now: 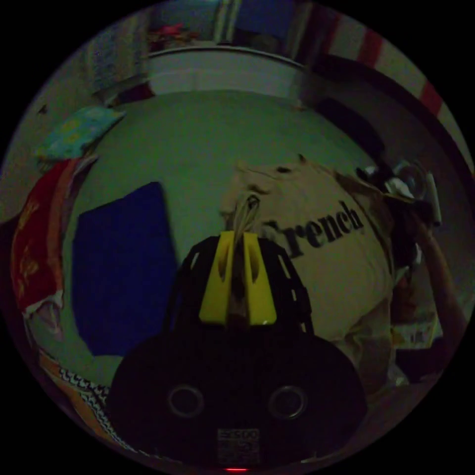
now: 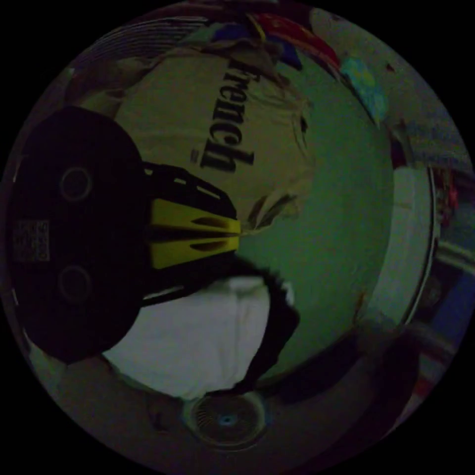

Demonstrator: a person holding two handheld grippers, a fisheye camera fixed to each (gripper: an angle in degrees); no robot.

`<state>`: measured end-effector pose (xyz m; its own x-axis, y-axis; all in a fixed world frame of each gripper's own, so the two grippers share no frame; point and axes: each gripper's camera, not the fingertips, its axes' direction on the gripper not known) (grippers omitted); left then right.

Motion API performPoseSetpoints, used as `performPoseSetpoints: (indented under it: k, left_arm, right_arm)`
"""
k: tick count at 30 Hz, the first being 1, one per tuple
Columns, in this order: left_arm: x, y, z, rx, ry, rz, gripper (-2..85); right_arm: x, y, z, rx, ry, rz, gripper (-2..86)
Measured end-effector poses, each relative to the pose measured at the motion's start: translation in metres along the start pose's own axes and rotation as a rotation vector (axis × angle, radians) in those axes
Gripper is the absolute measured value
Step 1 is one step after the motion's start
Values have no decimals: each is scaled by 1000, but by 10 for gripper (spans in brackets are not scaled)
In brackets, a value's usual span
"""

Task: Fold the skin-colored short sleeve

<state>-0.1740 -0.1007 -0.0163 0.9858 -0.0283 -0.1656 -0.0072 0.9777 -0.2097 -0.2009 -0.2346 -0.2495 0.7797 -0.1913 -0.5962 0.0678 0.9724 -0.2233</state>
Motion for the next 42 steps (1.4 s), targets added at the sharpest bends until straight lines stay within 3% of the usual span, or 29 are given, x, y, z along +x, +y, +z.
performPoseSetpoints:
  k: [4,8,10,13,15,20,25,29,35,42]
  left_arm:
    - [-58,6,-13,-17,41,-236,25]
    - [-76,23,-50,32,-48,-379,2]
    - [-65,31,-70,76,-49,-346,-1]
    - [-19,49,-99,97,-65,-260,-4]
    - [22,66,-111,104,-44,-187,-5]
    - [149,131,-124,97,142,-248,-5]
    - [238,185,-139,-88,10,-275,-4]
    - [291,210,-177,-133,-169,-144,-2]
    - [349,231,-227,-46,-177,-105,-2]
    - [404,254,-249,-2,-287,-126,0]
  right_arm:
    - [6,7,-7,-7,-100,50,-16]
    - [-13,29,-41,25,37,43,-15]
    - [-23,45,-58,22,83,71,-14]
    - [-54,87,-88,56,-22,74,-10]
    - [-88,130,-104,99,-195,117,-9]
    - [-163,215,-100,14,-461,204,-9]
    - [-199,288,-105,-93,-603,196,-9]
    - [-205,320,-143,-13,-371,183,-10]
    - [-241,356,-171,32,-55,247,-12]
    - [-310,396,-170,-43,-16,89,-13]
